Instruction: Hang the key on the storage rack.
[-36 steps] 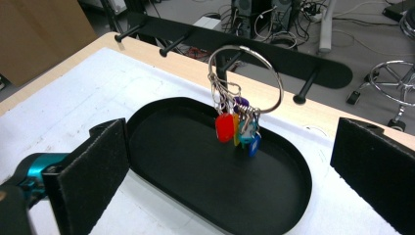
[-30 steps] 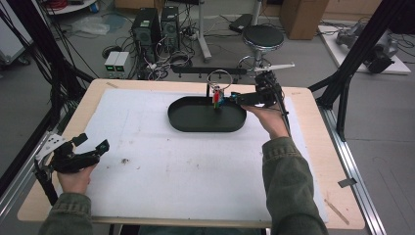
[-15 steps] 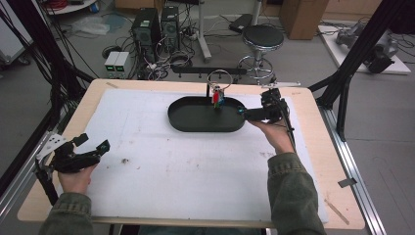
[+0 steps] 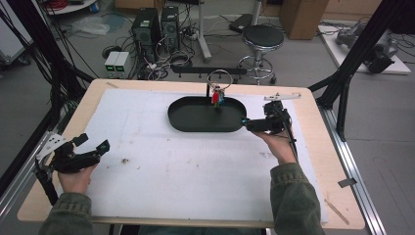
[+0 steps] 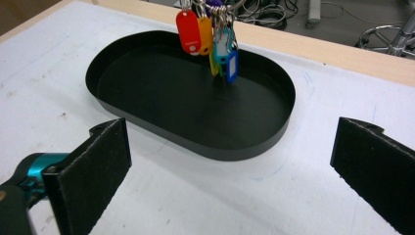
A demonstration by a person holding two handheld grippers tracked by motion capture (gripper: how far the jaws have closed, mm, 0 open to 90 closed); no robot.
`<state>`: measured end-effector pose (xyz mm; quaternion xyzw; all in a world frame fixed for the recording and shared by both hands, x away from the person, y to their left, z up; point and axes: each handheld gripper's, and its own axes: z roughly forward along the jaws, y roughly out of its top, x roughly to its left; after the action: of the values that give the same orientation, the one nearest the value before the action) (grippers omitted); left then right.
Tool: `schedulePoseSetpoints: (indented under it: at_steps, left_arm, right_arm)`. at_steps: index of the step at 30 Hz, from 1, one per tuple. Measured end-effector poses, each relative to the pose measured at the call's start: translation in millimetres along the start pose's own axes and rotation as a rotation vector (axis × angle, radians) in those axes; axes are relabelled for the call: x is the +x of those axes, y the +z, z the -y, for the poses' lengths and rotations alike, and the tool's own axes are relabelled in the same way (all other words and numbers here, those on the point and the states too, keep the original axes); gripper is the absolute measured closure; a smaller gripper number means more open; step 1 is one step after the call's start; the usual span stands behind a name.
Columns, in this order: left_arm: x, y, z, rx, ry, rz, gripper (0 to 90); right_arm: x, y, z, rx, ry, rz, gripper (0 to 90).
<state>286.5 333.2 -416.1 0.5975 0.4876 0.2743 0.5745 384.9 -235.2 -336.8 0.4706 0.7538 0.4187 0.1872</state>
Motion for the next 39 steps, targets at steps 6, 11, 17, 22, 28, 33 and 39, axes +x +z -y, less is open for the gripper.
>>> schedulePoseSetpoints:
  at_steps: [6, 11, 17, 22, 28, 33, 39]
  left_arm:
    - [-0.3, 0.3, 0.1, 0.003, 0.002, 0.002, 1.7]
    - [-0.4, 0.4, 0.1, 0.003, 0.002, 0.001, 1.7]
    - [-0.5, 0.5, 0.3, 0.009, 0.0, 0.006, 1.7]
    - [-0.6, 0.2, 0.3, 0.011, 0.002, 0.005, 1.7]
    - [-1.0, -0.2, 0.2, 0.008, 0.0, 0.004, 1.7]
    - [-1.1, 0.0, 0.3, 0.012, 0.004, 0.006, 1.7]
    - [-1.3, 0.0, 0.4, 0.011, 0.004, 0.005, 1.7]
  right_arm:
    - [-1.2, -2.8, 19.1, -0.008, 0.006, 0.003, 0.5]
    - [0.7, -4.9, 32.5, -0.007, 0.013, 0.008, 0.5]
    - [4.3, -7.4, 41.8, 0.01, 0.018, 0.003, 0.5]
    - [13.8, -16.0, 41.7, -0.017, -0.011, -0.005, 0.5]
    - [21.2, -23.4, 47.0, -0.043, -0.029, -0.006, 0.5]
    - [19.8, -24.0, 55.2, -0.042, -0.027, -0.006, 0.5]
    - [20.3, -24.4, 70.4, -0.048, -0.028, -0.009, 0.5]
